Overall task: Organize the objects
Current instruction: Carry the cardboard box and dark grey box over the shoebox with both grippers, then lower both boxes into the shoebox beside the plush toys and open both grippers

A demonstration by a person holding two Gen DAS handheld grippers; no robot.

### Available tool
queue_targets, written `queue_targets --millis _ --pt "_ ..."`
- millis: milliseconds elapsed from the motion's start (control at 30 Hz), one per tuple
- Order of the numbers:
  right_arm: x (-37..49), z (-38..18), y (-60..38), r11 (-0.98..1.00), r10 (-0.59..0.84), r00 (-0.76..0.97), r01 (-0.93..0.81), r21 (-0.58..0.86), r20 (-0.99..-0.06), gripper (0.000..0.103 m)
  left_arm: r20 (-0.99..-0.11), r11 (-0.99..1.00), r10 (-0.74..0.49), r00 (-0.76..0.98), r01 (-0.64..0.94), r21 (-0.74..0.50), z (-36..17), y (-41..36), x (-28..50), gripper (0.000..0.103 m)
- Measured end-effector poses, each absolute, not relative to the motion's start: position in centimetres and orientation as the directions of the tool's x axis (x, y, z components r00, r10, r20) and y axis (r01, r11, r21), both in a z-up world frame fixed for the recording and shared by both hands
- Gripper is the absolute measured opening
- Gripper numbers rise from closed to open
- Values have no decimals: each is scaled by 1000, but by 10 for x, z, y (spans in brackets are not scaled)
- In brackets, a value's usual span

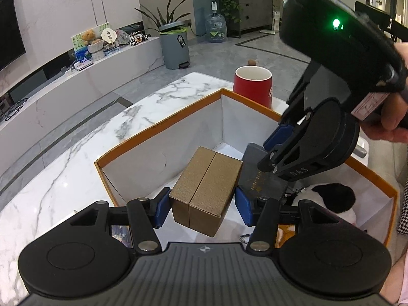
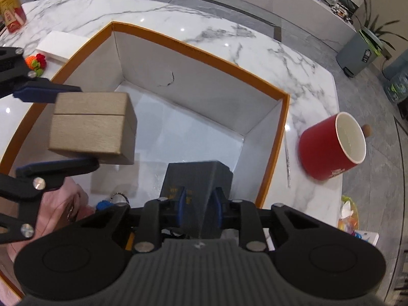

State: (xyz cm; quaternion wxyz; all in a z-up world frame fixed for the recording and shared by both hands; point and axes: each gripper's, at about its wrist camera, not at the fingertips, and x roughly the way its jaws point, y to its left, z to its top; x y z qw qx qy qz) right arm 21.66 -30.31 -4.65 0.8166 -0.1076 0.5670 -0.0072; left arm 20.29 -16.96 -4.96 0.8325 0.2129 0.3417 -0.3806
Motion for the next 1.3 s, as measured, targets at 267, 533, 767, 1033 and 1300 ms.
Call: queue_targets --millis 267,533,767,1033,1300 --pt "240 -56 -314 969 -129 394 -144 -200 -910 22 -756 605 -454 471 786 126 -57 -175 209 63" --pt "240 -62 -294 936 -136 398 -249 -249 -907 17 -766 588 -433 476 793 160 -63 -178 213 63" --pt "264 -72 -310 985 -19 375 -153 -83 -927 27 -786 571 -378 490 791 218 -65 -181 218 63" --pt "250 -78 -305 980 0 324 -190 -65 -946 28 -811 543 -376 448 816 198 -69 -188 218 63" --pt "237 -71 -306 981 29 289 -190 -27 -957 22 -869 551 -375 324 831 72 -71 -188 229 63"
